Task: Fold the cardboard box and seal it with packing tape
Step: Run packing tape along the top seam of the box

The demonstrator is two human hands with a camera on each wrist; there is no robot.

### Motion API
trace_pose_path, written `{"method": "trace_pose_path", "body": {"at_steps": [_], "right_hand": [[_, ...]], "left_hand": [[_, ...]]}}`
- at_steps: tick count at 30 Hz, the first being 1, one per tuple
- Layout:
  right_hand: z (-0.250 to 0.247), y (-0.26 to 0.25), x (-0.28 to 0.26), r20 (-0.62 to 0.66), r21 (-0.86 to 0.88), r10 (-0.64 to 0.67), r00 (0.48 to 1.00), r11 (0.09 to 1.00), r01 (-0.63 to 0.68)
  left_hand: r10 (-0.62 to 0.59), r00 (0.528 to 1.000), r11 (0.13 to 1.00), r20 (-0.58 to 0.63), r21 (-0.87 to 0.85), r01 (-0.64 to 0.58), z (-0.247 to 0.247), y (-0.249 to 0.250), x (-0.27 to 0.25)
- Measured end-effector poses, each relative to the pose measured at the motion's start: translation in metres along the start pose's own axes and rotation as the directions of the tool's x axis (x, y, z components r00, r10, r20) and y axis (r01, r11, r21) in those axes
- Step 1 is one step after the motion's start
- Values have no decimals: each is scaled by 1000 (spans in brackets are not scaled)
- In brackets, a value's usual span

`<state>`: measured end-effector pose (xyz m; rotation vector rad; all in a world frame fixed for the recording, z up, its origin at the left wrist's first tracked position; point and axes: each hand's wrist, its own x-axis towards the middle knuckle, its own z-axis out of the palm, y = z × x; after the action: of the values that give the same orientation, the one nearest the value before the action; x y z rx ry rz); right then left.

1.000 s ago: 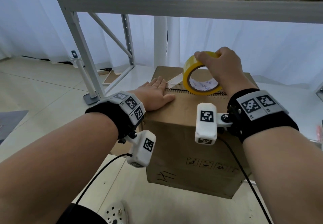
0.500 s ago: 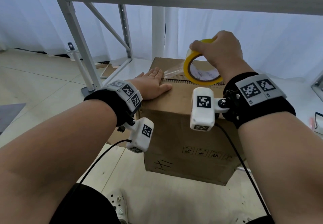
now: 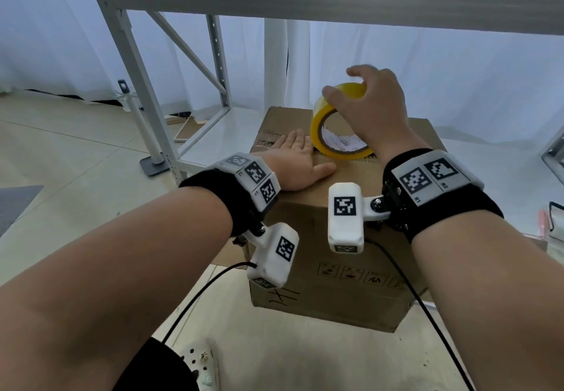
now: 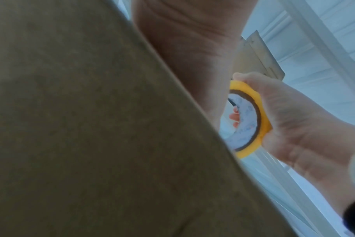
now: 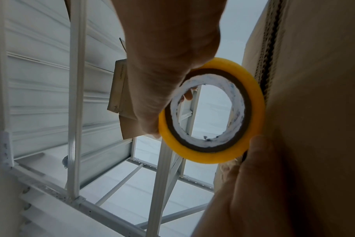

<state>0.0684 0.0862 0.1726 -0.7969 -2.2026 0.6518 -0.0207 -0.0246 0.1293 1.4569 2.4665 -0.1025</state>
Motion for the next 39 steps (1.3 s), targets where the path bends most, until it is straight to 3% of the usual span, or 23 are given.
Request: {"method": "trace_pose_path", "body": {"at_steps": [7,14,20,24,28,31,34,36,39], "right_hand": [[-1,-3,0,-69,-59,32,997,998,-36],[-3,0,0,-43,-6,33,999,999,-34],[-4,1,-2,-16,142,105,994,985,-102],[-4,4,-2,-4,120,122,992,985,-121],[-10,16,-2,11,233,234,972,945,-230],[-9,18,-1,40,249,245,969,937,-247],[-9,15,-1,37,220,234,972,947,-236],[-9,14,-1,26,199,237,971,951,-238],[-8,7,-1,-7,141,221,975,966,-218]], "left_hand": [[125,991,991,-55,44,-122,-10,-41,-16],[-31,966,994,-256,93,56,-22,-65,-26],[65,949,996,-309,-43,-82,-7,-12,-3],[-15,921,993,-389,-114,-31,-14,-30,0],[-16,880,1000,-475,-8,14,-11,-51,-7],[-18,919,994,-393,94,60,-5,-39,-5],[-77,980,994,-181,58,89,1,-29,0],[-89,992,996,-85,-7,89,0,-29,-2],[-95,995,995,-42,-31,93,-4,-30,-5]]}}
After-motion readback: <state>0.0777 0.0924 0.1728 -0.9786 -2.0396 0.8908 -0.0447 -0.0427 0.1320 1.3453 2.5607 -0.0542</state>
